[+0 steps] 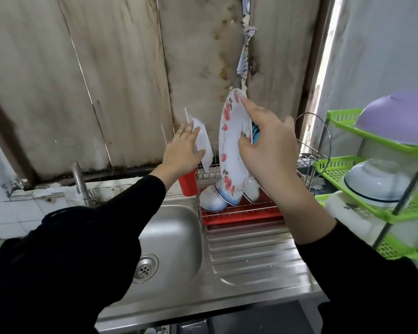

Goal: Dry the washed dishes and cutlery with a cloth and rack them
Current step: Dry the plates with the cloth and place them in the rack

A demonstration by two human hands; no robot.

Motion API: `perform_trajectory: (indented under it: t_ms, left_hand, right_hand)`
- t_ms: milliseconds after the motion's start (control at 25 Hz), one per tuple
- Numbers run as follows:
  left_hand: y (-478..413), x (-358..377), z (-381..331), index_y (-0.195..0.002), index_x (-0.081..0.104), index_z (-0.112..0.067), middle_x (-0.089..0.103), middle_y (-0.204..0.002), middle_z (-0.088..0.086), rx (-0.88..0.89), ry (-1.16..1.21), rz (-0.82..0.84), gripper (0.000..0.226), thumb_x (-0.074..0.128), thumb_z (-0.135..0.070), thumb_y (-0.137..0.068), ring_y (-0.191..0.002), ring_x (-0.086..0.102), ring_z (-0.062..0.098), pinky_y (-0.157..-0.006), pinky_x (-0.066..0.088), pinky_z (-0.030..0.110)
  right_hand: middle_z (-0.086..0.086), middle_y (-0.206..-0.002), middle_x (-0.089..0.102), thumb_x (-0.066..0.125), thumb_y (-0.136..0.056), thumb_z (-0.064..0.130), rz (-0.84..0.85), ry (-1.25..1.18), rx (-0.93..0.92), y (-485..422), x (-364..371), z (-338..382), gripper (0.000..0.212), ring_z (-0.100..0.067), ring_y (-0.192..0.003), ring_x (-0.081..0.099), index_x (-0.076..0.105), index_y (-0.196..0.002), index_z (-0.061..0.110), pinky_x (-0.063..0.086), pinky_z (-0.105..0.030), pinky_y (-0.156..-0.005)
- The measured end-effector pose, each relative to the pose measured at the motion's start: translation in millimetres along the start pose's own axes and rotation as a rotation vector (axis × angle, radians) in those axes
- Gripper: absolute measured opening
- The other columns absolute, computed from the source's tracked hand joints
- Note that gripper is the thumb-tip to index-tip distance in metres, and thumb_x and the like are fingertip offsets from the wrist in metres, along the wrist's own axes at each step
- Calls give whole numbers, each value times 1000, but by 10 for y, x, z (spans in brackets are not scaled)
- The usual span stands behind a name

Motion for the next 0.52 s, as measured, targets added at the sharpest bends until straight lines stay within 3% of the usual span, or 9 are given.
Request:
perform_trajectory:
  t_ms: [320, 520]
  left_hand:
    - [28, 43, 74, -154, 19, -21, 7, -162, -5, 66, -51, -92, 69, 54, -31, -94, -149, 4, 15, -117, 16, 42]
    - [41, 98, 140, -152, 24, -25, 11, -161, -8, 117, -47, -159, 67, 53, -38, -93, -149, 9, 16, -117, 18, 43]
  right_hand:
    - [19, -133, 55, 54, -83, 9, -49, 83, -58, -401, 493, -71, 70, -27, -111, 39, 39, -144, 40, 47, -33, -66]
    - [17, -132, 57, 58, -81, 9, -139, 102, -126, -508, 802, -218, 66, -29, -104, 41, 47, -141, 34, 41, -29, -59]
Point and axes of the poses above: each hand's wrist, its own y-axis away from the middle knuckle, its own x-axis out of the palm, z = x × y, the point moved 10 cm from there along -y, towards the middle knuckle
